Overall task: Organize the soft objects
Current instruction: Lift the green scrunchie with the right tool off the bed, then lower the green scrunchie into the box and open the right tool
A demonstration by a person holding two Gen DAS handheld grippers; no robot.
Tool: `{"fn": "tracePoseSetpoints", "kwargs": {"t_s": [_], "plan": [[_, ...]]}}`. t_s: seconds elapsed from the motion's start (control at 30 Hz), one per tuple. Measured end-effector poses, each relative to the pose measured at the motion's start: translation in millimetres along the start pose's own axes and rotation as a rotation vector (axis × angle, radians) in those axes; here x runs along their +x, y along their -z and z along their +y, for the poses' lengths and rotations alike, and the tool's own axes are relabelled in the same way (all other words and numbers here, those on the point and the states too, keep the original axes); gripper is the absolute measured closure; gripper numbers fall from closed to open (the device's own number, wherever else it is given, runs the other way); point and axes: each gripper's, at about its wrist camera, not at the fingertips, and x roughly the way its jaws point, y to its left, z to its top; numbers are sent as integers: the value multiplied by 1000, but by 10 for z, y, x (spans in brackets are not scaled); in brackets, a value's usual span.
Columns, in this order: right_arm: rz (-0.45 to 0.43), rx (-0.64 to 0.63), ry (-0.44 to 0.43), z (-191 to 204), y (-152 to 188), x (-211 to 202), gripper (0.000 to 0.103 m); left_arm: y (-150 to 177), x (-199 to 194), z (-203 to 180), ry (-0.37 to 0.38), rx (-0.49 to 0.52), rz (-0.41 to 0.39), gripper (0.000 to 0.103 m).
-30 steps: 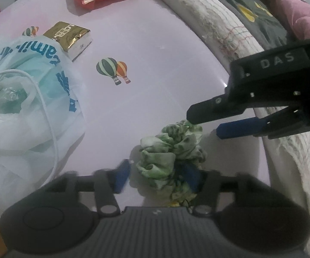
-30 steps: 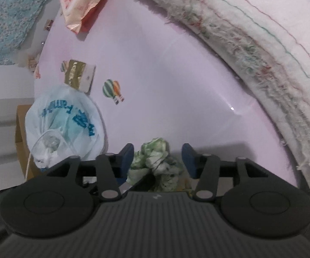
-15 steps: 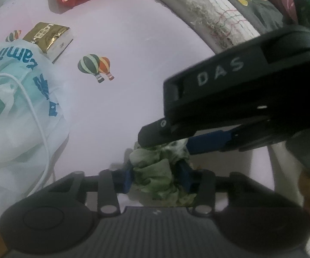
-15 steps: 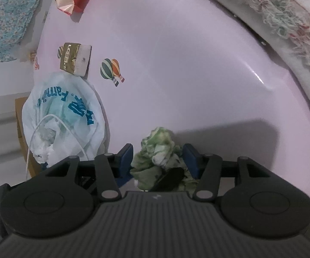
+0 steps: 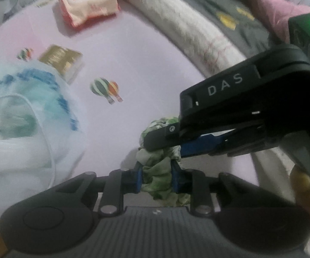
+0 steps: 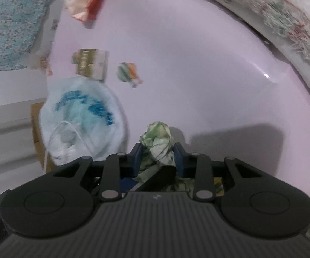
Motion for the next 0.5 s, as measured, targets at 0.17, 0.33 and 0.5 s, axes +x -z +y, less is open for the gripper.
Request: {"fn": "tracePoseSetpoints", "kwargs": {"t_s": [0.17, 0.33, 0.5], "plan": [[-29, -57, -56, 469, 201, -196, 73, 41, -644, 233, -31, -37, -68, 77], [-11, -138, -140, 1170, 513, -130, 73, 252, -1405, 727, -118, -110, -136, 77], [93, -289, -225, 2047, 927, 348, 73, 718, -1950, 1467, -225, -264, -150, 76]]}}
